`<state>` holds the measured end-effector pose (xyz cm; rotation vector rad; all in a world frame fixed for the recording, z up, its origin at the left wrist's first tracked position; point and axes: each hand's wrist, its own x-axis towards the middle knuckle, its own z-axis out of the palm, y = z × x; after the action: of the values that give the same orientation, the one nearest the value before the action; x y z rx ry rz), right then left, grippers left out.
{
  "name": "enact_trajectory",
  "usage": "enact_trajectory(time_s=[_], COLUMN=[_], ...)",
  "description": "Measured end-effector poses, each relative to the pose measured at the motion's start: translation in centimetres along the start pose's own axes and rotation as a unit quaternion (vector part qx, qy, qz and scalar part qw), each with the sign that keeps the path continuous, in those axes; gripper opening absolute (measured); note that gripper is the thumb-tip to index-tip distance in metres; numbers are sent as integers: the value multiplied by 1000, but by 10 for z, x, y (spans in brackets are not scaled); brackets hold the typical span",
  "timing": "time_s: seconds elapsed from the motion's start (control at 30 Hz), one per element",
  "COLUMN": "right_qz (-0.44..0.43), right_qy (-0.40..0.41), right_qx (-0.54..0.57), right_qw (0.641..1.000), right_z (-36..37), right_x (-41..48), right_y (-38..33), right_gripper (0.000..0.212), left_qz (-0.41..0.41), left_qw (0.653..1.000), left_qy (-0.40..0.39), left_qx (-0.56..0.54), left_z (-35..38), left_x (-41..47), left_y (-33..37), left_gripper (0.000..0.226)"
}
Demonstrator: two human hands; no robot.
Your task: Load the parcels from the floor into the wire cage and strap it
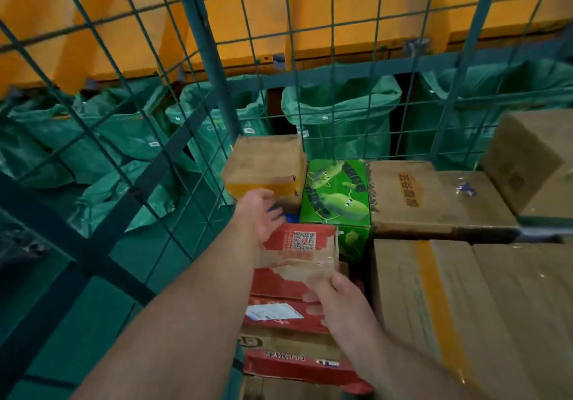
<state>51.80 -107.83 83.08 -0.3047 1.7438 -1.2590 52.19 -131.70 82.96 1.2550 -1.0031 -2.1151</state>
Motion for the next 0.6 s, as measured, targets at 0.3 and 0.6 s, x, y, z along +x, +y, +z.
enact_trajectory(time_s=[0.3,0.6], right_qz=[1,129], right_qy=[34,208], right_qx=[31,185], right_qw=[999,952], right_z=[-22,-127], right_x=[-31,-184], right_y=[9,145], right_gripper=[19,18], left_qz=[38,-172], left_qw=[993,968], left_qy=[55,-145], left_qx=[95,111], left_z=[-9,59], left_x=[-21,-256], left_y=[13,-186], left_gripper=[39,18])
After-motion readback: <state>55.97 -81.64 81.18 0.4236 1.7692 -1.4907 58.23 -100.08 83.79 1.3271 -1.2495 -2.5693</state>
